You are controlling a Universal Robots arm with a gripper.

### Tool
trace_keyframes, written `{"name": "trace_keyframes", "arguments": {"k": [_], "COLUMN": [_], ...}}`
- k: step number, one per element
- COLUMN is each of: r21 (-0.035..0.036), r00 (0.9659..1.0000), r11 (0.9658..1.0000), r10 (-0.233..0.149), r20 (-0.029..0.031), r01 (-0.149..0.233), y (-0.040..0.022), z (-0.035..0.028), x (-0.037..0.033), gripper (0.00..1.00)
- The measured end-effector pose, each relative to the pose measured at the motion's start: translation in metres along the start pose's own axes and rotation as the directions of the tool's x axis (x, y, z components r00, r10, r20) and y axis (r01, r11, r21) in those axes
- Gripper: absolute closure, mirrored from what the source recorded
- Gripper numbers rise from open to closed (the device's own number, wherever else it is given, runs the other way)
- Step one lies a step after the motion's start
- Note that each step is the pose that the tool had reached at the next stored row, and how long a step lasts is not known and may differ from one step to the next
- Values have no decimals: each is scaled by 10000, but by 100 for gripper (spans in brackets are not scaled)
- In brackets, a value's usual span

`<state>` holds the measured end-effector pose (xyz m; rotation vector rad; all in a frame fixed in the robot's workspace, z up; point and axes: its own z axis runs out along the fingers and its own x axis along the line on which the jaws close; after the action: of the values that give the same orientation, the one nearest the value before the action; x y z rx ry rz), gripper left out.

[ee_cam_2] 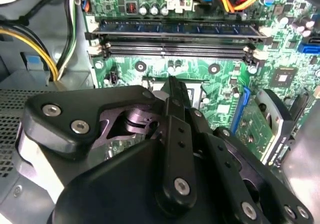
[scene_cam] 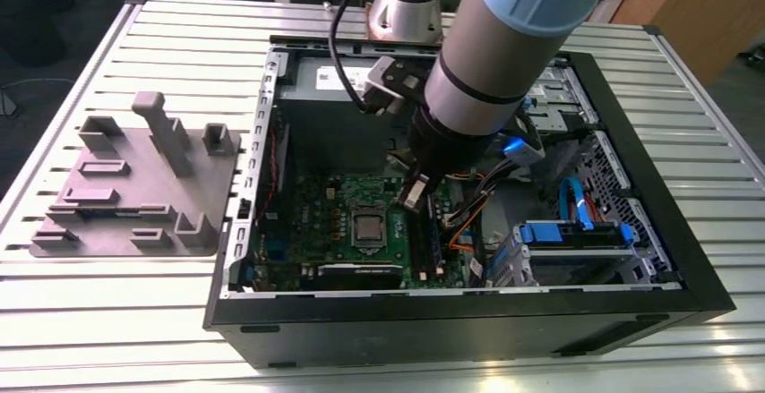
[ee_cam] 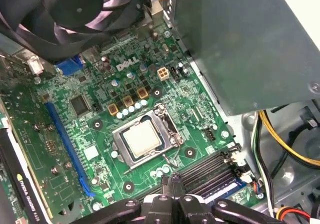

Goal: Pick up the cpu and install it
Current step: 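Install the first cpu locking lever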

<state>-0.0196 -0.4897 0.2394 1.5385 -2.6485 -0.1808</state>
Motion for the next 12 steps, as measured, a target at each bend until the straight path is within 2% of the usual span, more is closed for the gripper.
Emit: {"name": "trace_keyframes", "arguments": {"k": [7, 12], "r21": [0, -2], "r00": [10000, 10000], "r11": [10000, 10000], "r10": [-4, -8], "r20": [0, 12], "r01": [4, 8], "y": [-17, 13], "z": [-1, 4], "x": [-36, -57], "gripper": [90, 90]}}
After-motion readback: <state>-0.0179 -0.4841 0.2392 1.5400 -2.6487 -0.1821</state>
